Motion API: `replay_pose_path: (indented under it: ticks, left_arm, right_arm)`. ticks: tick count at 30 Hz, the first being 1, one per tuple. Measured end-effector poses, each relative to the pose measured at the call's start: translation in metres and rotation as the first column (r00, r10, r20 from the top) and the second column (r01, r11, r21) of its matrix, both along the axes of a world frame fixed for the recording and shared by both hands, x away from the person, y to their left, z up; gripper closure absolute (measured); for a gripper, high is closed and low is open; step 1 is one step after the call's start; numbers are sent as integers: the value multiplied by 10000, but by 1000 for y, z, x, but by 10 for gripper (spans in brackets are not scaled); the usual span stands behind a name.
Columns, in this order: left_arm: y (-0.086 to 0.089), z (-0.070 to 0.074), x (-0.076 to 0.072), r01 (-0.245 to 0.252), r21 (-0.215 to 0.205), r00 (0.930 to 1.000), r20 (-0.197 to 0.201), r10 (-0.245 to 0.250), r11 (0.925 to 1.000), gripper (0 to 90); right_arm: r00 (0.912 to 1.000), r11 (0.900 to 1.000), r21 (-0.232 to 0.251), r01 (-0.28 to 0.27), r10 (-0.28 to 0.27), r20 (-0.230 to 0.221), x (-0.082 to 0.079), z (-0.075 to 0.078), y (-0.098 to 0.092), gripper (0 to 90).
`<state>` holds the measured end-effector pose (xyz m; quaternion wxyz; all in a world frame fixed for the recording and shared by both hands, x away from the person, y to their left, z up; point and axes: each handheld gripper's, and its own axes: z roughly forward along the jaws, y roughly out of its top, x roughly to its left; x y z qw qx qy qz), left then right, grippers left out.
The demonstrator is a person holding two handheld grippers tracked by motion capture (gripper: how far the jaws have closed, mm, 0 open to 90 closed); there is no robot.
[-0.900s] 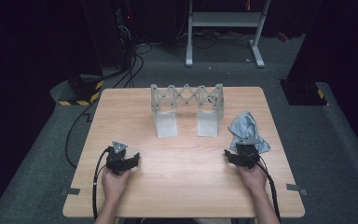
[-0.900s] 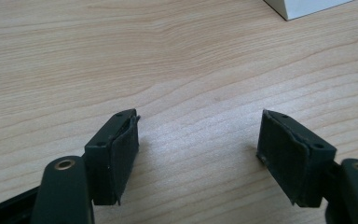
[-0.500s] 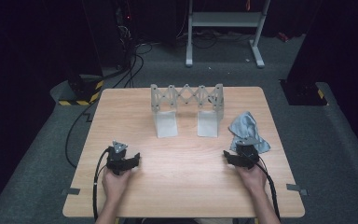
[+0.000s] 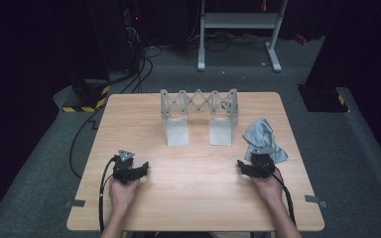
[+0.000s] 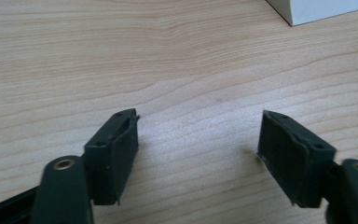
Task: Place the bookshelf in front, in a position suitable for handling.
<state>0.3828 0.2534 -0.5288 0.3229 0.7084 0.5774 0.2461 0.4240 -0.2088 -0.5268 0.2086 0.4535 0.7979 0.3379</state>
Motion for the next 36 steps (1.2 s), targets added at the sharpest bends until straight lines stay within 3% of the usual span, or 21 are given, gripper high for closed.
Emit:
replay_pose_path:
  ticks: [4,5,8,12,16,20,23,24,26,27,31,32,36]
  left_arm:
    - [-1,0,-1,36,113,10000,60,-36,9999,343]
    - [-1,2,-1,29,-147,9999,103,-27,9999,344]
    - [-1,4,0,34,-213,9998,183,-30,9998,344]
    - [-11,13,8,339,70,9992,194,-340,9994,352]
    - [-14,16,12,524,304,9985,167,-529,9982,356]
    - [-14,19,16,516,-4,9980,359,-516,9987,359]
    - [-14,23,20,550,-65,9974,469,-546,9985,348]
    - [-15,25,22,527,-71,9974,491,-523,9986,314]
    - [-15,27,26,422,-184,9977,535,-412,9989,291]
    - [-17,30,33,419,-314,9988,261,-411,9986,228]
    - [-23,31,38,631,-418,9967,532,-608,9971,259]
    - [-28,31,42,655,-239,9971,405,-645,9976,259]
    - [-34,32,49,725,-332,9962,515,-707,9968,305]
  right_arm:
    - [9999,9999,-2,-127,127,78,-1,1,1,495]
    - [9997,9996,236,-129,125,186,-1,4,0,518]
    - [9992,9988,486,-60,41,393,-2,7,-2,519]
    - [9989,9941,1080,4,-54,464,4,13,-5,479]
    - [9993,9954,951,-143,109,366,7,16,-3,477]
    - [9981,9971,755,-132,86,613,8,18,0,474]
    - [9979,9962,871,3,-59,640,12,20,1,456]
    - [9997,9941,1081,23,-51,257,18,21,2,445]
    - [9996,9937,1116,20,-51,278,19,22,2,448]
    - [9978,9942,1055,221,-285,596,21,26,5,461]
    - [9987,9950,982,172,-219,468,27,30,8,459]
    - [9987,9939,1090,159,-211,464,32,32,10,458]
    - [9997,9927,1201,95,-123,228,41,31,16,467]
